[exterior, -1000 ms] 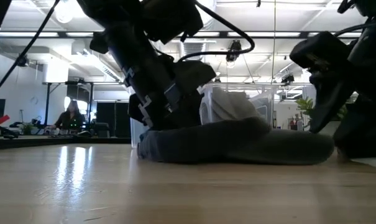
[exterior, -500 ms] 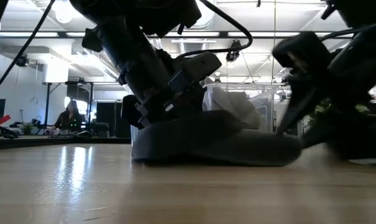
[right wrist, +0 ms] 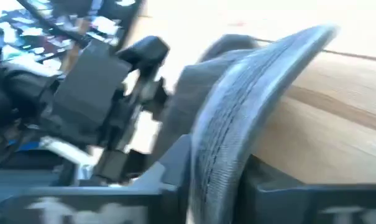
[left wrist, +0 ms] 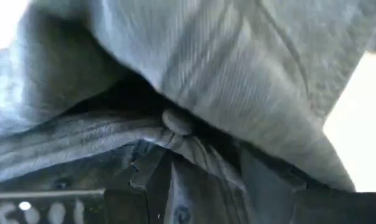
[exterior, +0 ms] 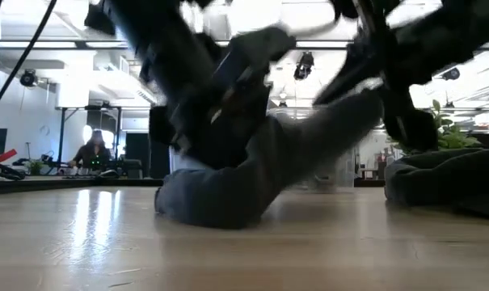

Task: Pick and place caps into container
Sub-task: Put the left black cap into the left transparent container

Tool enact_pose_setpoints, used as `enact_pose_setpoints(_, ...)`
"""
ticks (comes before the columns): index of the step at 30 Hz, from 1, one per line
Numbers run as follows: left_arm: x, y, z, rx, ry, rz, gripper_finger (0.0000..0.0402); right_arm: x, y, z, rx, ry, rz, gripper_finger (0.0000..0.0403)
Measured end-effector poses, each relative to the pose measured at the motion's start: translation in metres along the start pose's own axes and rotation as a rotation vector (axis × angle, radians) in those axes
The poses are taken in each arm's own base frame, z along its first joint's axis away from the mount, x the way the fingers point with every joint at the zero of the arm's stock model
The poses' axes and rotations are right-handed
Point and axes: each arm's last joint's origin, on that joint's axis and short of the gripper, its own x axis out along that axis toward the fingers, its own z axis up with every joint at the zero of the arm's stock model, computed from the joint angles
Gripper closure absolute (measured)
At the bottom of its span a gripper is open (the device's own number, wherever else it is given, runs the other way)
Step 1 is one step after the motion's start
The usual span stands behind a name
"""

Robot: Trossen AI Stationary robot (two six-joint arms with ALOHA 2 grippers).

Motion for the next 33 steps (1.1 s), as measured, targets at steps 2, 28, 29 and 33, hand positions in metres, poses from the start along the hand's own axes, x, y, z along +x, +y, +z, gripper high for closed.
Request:
enact_pose_setpoints(2, -0.014, -0.008, 0.012, 0.009, -0.053, 0.037, 0.0220, -0.005, 0.008, 0.005, -0.034, -0.004, 0.030, 0.0375)
enact_pose_setpoints(28, -0.310, -0.035, 0.054, 0.109, -0.910, 0.321, 0.0220, -0.020, 0.103, 0.232, -0.318, -0.285, -0.036, 0.0389)
enact_pose_setpoints(29, -0.310, -0.034, 0.054, 0.110, -0.910, 0.322, 0.0220, -0.008, 0.099, 0.241, -0.303, -0.258, -0.076, 0.0389)
enact_pose_setpoints(33, -0.303, -0.032, 0.052, 0.109, -0.910, 0.334, 0.0220, 0.042, 0.071, 0.267, -0.240, -0.139, -0.232, 0.0389)
